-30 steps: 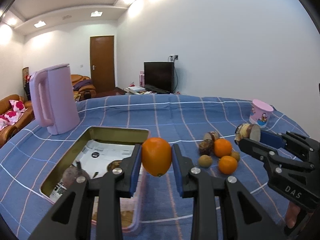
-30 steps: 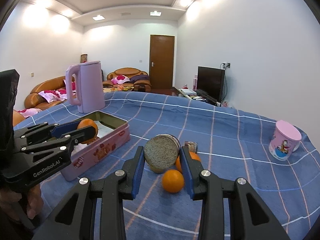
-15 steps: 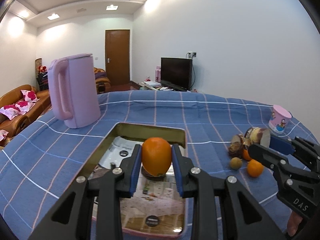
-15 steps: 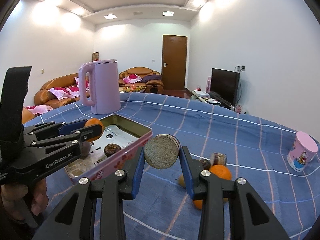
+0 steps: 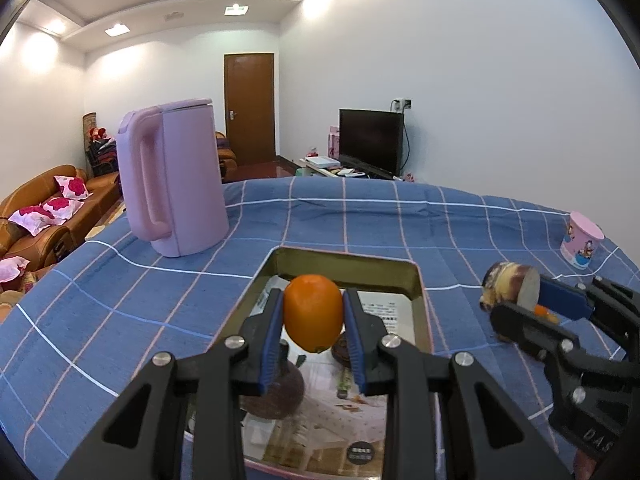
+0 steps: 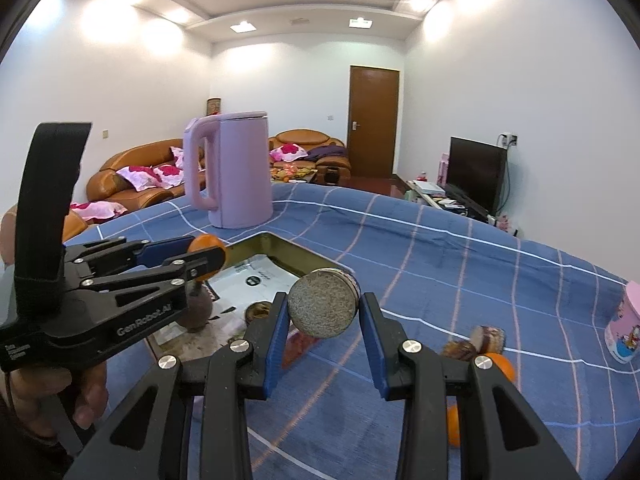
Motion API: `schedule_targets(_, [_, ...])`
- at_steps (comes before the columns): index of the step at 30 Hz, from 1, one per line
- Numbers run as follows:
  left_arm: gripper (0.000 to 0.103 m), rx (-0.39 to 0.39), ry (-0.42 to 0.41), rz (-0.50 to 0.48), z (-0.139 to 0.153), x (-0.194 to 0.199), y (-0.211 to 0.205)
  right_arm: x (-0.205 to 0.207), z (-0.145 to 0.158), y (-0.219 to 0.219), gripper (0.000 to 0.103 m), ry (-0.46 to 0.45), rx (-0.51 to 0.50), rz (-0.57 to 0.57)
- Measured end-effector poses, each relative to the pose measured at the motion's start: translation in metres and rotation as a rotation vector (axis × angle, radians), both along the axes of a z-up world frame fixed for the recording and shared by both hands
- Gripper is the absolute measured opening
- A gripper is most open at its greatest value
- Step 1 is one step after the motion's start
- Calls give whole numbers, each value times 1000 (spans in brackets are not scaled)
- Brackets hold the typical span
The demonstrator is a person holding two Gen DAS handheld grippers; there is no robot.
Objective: Organize fruits
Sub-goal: 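Carry the orange over the tin with the left tool while the right tool lowers the jar into it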
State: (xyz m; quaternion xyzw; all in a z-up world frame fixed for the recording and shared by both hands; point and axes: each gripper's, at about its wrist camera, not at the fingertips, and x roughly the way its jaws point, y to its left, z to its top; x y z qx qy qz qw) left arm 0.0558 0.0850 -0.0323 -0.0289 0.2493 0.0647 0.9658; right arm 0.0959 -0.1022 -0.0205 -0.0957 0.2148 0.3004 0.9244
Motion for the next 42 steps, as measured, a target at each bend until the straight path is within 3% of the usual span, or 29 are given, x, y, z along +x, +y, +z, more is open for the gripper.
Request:
schedule_targets(17, [31, -9, 29, 47, 1, 20, 30, 2, -12, 39, 38, 49, -33, 76])
schedule_targets(42, [31, -1, 139, 42, -20, 39, 35, 12, -31, 63, 38, 144, -110, 121])
